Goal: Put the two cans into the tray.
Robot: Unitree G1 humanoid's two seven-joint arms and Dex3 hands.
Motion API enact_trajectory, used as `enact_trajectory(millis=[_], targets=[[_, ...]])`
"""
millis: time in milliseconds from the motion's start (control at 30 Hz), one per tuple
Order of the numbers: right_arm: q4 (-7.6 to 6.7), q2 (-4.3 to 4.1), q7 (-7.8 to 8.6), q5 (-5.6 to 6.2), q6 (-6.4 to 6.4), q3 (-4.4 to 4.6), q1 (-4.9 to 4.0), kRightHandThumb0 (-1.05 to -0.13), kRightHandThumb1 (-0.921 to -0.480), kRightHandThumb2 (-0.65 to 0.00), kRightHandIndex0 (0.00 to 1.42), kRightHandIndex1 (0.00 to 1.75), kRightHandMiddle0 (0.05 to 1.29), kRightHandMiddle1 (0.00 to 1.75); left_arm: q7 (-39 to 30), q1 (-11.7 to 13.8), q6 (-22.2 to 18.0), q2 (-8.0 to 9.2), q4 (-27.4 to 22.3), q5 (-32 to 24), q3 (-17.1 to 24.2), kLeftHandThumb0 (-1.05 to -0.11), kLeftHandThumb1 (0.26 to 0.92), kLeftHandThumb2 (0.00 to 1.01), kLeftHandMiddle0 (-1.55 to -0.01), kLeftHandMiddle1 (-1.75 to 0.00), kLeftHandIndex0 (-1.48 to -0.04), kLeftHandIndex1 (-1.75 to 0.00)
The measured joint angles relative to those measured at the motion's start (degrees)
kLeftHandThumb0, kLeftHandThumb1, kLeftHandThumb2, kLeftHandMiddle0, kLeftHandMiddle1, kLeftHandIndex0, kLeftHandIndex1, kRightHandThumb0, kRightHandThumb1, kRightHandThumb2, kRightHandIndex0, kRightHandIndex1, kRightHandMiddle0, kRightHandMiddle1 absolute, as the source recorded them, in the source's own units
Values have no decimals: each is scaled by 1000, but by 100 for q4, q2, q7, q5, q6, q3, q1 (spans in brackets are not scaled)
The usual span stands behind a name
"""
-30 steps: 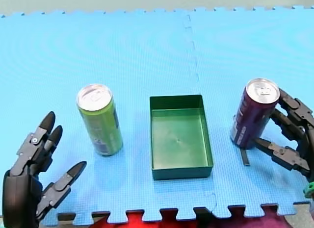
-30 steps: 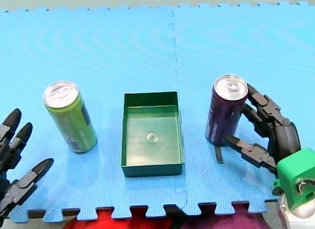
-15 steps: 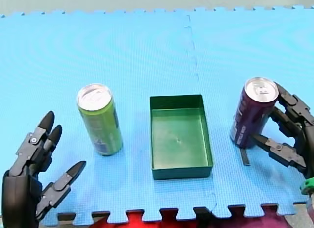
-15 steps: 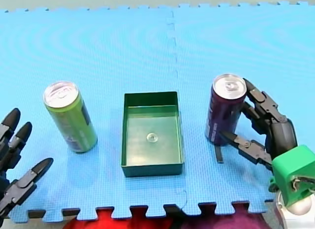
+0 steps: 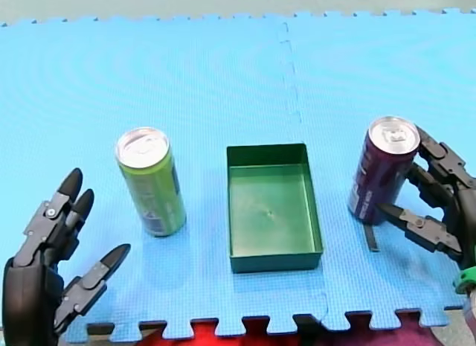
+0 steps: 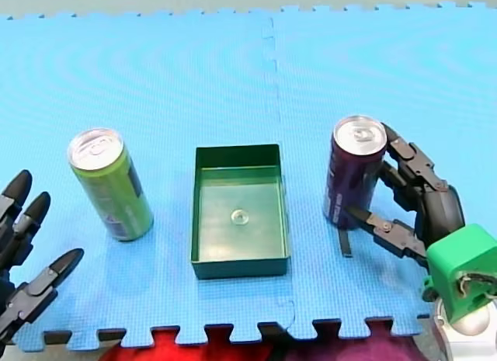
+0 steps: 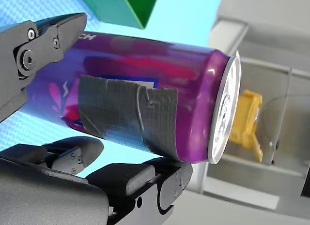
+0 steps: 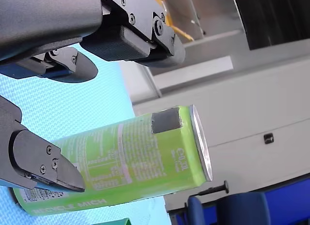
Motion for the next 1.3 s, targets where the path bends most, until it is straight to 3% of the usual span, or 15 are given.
enact_trajectory(millis=[200,400,467,500,600,733,800,1100,1300], targets=[[-4,-38,-106,-127,73,85,-4,-1048,-727,-6,452,-1,413,-1,-21,0,0,16,-9,-5,4,-993,822,0,-447,0,-395,0],[-8,-70,-124,-178,137,153,-5,-1048,-726,-4,429,0,393,0,-41,9,-3,21,-32,-11,7,-987,818,0,-448,0,-397,-1],[-8,-84,-23,-152,140,165,-5,-1048,-720,-1,407,0,384,0,-49,13,-5,23,-33,-17,8,-986,817,0,-449,-1,-398,-1],[-5,-98,71,-117,140,166,-5,-1020,-689,0,383,1,368,0,-56,15,-6,24,-33,-20,9,-985,817,0,-449,-1,-398,-1],[24,-142,469,55,139,141,-8,-936,-636,0,350,1,349,0,-63,15,-8,25,-33,-27,11,-984,816,0,-450,-1,-399,-1],[103,-180,937,302,148,63,-31,-820,-615,0,314,1,321,1,-81,17,-8,27,-33,-40,14,-983,815,0,-449,0,-399,-1],[133,-182,1070,377,168,28,-48,-789,-611,0,304,0,315,0,-86,17,-8,27,-33,-53,15,-983,815,0,-448,0,-399,0],[164,-172,1335,501,228,-49,-71,-692,-605,0,249,0,287,0,-96,16,-12,29,-13,-70,20,-982,816,0,-447,0,-399,0],[159,-138,1440,571,340,-81,-103,-648,-605,0,241,0,287,1,-95,12,-11,30,-6,-67,21,-980,817,0,-448,-1,-399,0]])
